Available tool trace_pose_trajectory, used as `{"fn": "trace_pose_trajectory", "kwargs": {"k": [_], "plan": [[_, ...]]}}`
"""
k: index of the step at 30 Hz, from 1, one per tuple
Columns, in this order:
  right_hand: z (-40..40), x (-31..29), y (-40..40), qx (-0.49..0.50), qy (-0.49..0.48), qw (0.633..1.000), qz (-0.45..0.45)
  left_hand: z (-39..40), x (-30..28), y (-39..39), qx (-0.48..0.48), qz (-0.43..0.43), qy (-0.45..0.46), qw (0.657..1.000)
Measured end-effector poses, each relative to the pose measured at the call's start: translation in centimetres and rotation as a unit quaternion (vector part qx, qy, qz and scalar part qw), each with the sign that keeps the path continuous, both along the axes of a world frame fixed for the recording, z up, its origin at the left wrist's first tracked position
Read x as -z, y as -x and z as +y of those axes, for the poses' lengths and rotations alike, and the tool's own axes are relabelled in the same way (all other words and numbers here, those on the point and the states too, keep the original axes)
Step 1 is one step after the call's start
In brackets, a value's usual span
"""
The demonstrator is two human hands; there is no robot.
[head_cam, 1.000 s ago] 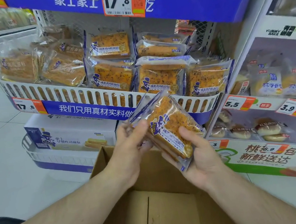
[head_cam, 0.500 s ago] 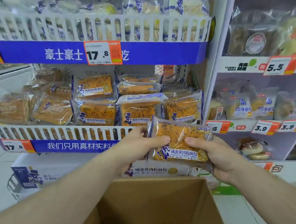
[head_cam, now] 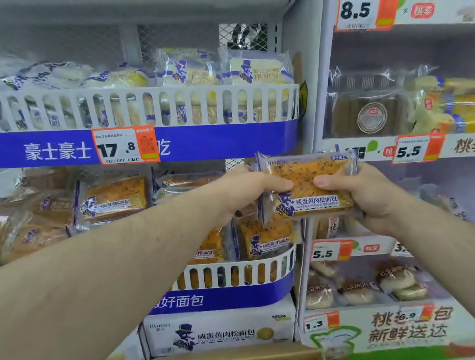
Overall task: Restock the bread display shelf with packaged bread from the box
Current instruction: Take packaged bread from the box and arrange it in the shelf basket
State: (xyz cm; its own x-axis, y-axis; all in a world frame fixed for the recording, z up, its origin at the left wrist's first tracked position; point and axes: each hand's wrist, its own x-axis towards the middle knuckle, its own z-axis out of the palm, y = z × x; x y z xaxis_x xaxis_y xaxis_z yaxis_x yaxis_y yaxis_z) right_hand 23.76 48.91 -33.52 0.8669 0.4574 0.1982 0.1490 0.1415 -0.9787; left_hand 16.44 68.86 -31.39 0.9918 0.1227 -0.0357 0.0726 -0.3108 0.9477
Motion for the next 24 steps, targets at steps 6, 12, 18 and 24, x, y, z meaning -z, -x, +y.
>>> {"fn": "trace_pose_trajectory", "kwargs": {"k": [6,12,18,24], "plan": [[0.8,2.9,-1.1,-0.014,-0.030,0.997,0.069,0.5,2.3,1.4,0.009,-0.047,-0.118,0.992],[0.4,6.1,-1.6,-0.046,-0.099,0.980,0.168,1.4,5.6,2.4,0.061,-0.128,-0.223,0.964],[0.8,6.5,-0.1,-0.078,-0.119,0.973,0.179,2.8,6.7,2.9,0.042,-0.170,-0.364,0.915],[1.2,6.8,0.0,-0.087,-0.149,0.968,0.181,5.7,8.3,4.3,-0.047,-0.369,-0.576,0.728]]}}
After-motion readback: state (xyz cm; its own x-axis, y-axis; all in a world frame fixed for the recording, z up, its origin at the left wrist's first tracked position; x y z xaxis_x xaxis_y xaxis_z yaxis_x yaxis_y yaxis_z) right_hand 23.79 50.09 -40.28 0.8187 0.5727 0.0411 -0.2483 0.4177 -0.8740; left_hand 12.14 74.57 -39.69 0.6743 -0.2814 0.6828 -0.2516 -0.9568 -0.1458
